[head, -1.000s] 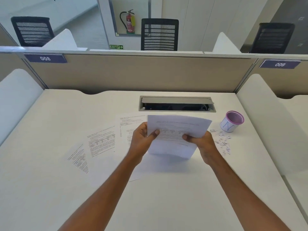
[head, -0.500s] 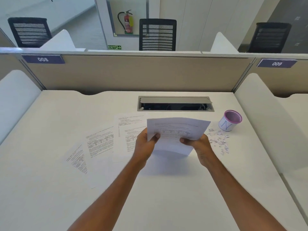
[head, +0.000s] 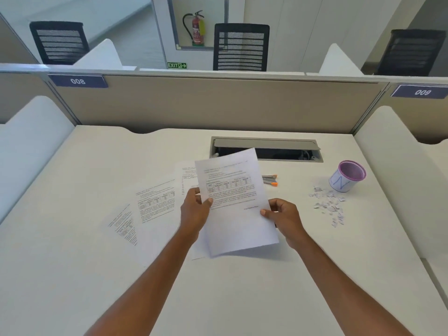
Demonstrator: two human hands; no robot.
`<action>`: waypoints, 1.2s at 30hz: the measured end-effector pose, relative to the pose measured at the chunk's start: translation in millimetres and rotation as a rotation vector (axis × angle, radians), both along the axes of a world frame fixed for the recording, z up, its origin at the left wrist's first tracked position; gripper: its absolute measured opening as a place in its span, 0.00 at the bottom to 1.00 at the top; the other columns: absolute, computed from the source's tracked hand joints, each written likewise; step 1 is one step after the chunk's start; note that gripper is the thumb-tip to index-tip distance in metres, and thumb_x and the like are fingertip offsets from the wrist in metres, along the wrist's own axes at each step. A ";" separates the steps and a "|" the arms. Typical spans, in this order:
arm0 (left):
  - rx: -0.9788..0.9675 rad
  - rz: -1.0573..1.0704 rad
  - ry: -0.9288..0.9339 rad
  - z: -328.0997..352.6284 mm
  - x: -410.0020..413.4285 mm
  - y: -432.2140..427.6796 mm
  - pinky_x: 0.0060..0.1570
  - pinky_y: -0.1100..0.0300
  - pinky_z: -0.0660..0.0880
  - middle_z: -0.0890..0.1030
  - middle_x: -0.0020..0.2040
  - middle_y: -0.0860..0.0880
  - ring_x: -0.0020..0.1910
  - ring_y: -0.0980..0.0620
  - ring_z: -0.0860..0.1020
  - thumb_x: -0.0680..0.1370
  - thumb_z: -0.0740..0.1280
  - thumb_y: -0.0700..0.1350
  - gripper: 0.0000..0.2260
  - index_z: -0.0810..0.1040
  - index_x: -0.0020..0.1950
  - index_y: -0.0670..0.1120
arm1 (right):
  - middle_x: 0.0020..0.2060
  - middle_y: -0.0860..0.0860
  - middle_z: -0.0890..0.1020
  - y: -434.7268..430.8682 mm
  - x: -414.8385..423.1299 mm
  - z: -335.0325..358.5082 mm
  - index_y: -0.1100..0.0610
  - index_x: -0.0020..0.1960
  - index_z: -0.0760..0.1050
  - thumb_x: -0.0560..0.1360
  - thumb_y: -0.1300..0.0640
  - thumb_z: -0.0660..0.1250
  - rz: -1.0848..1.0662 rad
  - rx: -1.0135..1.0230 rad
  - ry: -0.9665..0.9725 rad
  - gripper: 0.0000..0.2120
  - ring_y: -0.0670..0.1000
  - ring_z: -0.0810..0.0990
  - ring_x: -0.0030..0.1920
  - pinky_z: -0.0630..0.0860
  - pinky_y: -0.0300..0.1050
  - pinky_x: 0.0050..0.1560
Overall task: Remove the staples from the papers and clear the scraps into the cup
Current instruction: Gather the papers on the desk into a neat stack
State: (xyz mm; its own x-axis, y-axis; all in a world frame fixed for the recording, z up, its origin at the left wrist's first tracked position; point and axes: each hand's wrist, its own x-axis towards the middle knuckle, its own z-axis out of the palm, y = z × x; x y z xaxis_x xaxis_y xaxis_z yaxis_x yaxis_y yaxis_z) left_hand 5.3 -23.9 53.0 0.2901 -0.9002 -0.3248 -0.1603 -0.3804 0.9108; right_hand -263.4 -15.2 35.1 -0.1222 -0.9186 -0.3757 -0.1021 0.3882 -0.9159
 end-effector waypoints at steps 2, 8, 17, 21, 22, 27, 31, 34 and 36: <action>-0.007 -0.091 -0.187 -16.1 9.9 6.5 0.60 0.55 0.79 0.83 0.69 0.48 0.65 0.48 0.81 0.84 0.72 0.43 0.19 0.75 0.74 0.49 | 0.45 0.51 0.90 2.3 8.7 -11.8 0.57 0.47 0.86 0.75 0.68 0.77 0.004 0.032 0.043 0.07 0.53 0.87 0.44 0.83 0.44 0.43; 0.124 -0.468 -0.787 -68.9 42.9 25.8 0.86 0.38 0.50 0.45 0.90 0.40 0.89 0.36 0.44 0.84 0.72 0.53 0.40 0.54 0.89 0.46 | 0.44 0.50 0.88 6.4 35.4 -36.3 0.55 0.44 0.83 0.73 0.62 0.76 0.016 0.092 0.363 0.03 0.58 0.87 0.48 0.83 0.53 0.50; 0.140 -0.732 -0.915 -104.6 59.8 44.8 0.87 0.40 0.38 0.30 0.87 0.52 0.88 0.40 0.32 0.90 0.55 0.58 0.35 0.37 0.89 0.53 | 0.68 0.56 0.72 14.7 60.1 -47.8 0.56 0.72 0.73 0.80 0.53 0.70 0.124 0.145 0.793 0.22 0.61 0.71 0.71 0.73 0.51 0.54; 0.137 -0.721 -0.909 -107.0 58.8 43.8 0.87 0.41 0.38 0.33 0.89 0.51 0.88 0.40 0.32 0.90 0.55 0.57 0.34 0.37 0.89 0.53 | 0.65 0.58 0.73 10.4 71.3 -46.2 0.57 0.72 0.72 0.78 0.56 0.71 0.062 0.137 0.629 0.23 0.64 0.75 0.66 0.76 0.52 0.57; 0.139 -0.721 -0.906 -107.3 58.9 43.7 0.87 0.41 0.38 0.32 0.89 0.51 0.88 0.40 0.32 0.90 0.55 0.57 0.34 0.37 0.89 0.53 | 0.63 0.58 0.74 9.1 73.8 -44.0 0.57 0.70 0.73 0.77 0.56 0.72 0.045 0.140 0.584 0.23 0.63 0.77 0.64 0.77 0.53 0.57; 0.136 -0.720 -0.905 -107.0 58.6 44.4 0.87 0.41 0.38 0.32 0.88 0.51 0.88 0.40 0.32 0.90 0.54 0.58 0.35 0.36 0.89 0.52 | 0.54 0.50 0.82 4.3 77.3 -31.0 0.52 0.62 0.73 0.75 0.55 0.73 0.007 0.126 0.436 0.17 0.58 0.81 0.54 0.77 0.50 0.51; 0.133 -0.726 -0.922 -108.7 57.9 45.4 0.87 0.41 0.37 0.31 0.88 0.50 0.88 0.39 0.32 0.90 0.54 0.58 0.35 0.35 0.89 0.51 | 0.53 0.47 0.83 2.3 73.6 -26.8 0.50 0.61 0.73 0.75 0.55 0.75 -0.029 0.153 0.349 0.19 0.55 0.83 0.54 0.80 0.50 0.52; 0.137 -0.726 -0.925 -109.4 58.1 45.0 0.87 0.41 0.38 0.31 0.88 0.50 0.88 0.39 0.32 0.90 0.53 0.58 0.35 0.35 0.89 0.51 | 0.53 0.46 0.83 2.1 73.1 -26.6 0.51 0.61 0.73 0.74 0.55 0.77 -0.063 0.171 0.243 0.20 0.53 0.84 0.54 0.83 0.52 0.54; 0.139 -0.725 -0.921 -109.4 58.5 44.7 0.87 0.41 0.38 0.29 0.86 0.51 0.88 0.39 0.32 0.90 0.54 0.58 0.35 0.35 0.89 0.52 | 0.53 0.46 0.84 0.5 72.8 -27.8 0.51 0.60 0.74 0.73 0.54 0.79 -0.083 0.184 0.145 0.20 0.52 0.86 0.53 0.84 0.52 0.54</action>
